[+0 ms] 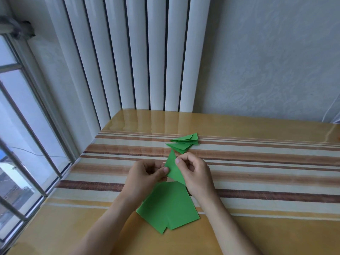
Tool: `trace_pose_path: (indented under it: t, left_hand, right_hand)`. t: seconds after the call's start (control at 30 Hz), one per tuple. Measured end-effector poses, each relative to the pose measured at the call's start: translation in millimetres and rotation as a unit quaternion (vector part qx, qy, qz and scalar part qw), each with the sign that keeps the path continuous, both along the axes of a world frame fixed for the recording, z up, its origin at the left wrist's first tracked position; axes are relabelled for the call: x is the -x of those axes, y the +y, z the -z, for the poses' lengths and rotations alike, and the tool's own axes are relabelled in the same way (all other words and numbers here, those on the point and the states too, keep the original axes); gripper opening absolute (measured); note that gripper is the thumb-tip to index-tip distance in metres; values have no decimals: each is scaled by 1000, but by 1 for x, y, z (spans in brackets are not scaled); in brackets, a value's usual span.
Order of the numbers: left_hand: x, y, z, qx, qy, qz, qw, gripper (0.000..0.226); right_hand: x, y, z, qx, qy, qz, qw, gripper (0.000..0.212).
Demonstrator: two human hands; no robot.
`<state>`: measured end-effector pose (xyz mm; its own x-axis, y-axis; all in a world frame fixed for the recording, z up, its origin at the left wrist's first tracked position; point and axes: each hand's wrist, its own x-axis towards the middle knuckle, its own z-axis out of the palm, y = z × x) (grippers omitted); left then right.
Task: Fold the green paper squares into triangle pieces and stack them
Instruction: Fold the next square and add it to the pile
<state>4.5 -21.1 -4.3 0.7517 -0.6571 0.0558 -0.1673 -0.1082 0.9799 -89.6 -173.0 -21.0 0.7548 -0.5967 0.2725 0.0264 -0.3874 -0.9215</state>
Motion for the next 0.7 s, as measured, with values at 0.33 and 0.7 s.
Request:
trace_pose_path:
  t: [0.33,0.7]
  left_hand:
    - [0,1,-3,40,-40,-19,998,13]
    - [3,1,-11,73,32,-26,996,19]
  right_hand:
    - [3,5,-4,83,19,-78,993,17]
    - [5,11,-10,77,21,-108,991,15]
